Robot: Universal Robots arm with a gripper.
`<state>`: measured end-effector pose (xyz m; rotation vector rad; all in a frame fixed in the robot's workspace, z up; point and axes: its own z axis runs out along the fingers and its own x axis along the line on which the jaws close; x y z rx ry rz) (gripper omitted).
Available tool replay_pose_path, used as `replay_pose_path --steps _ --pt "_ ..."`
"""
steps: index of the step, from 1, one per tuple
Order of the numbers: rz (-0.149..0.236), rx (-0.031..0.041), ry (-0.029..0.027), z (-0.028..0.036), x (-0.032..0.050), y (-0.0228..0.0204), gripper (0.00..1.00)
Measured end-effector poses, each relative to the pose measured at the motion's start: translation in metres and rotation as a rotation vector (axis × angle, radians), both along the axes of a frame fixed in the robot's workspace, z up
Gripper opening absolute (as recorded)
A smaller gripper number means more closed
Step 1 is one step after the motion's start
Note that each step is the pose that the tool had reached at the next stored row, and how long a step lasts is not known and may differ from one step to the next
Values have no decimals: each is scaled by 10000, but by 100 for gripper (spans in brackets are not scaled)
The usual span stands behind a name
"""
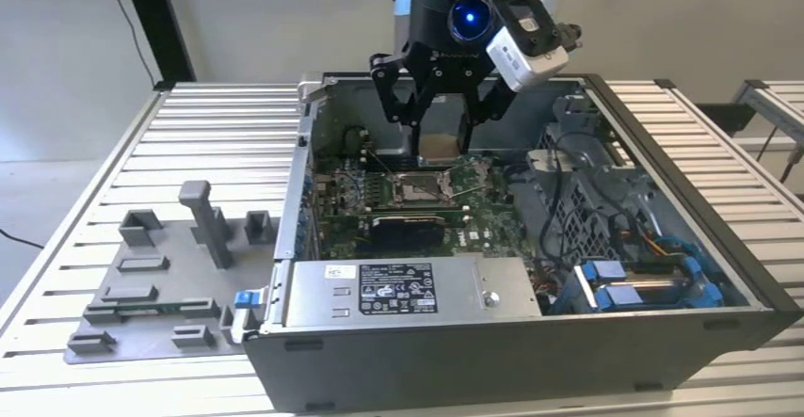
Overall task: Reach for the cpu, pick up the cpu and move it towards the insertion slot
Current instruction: 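Pick up the cpu and move it towards the insertion slot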
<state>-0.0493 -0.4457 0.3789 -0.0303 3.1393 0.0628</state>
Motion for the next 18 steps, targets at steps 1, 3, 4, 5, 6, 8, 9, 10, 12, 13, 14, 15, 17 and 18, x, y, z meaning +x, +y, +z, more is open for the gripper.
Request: replay_pose_path --steps 1,3,4,5,6,8,9,10,12,13,14,15,17,18 --pt "-1 0 0 0 -1 23 0" --pt "-1 0 0 -1 -1 79 0" --pt "-1 0 0 -1 -1 110 0" --pt "-1 0 0 -1 -1 142 0" --pt "-1 0 0 -2 -1 175 0" --pt "-2 -1 1 -2 -1 245 0" --pt "-2 0 0 -3 -1 282 0" --pt "-1 -1 1 -3 0 321 0" --pt "-1 0 0 -4 -1 390 0" --pt "-1 0 0 -5 0 424 0" --pt "-2 -1 0 -5 1 461 0" --pt "-2 0 1 -5 2 495 0" --pt "-2 0 0 -6 4 566 0" --pt "-1 -1 0 -6 5 599 0"
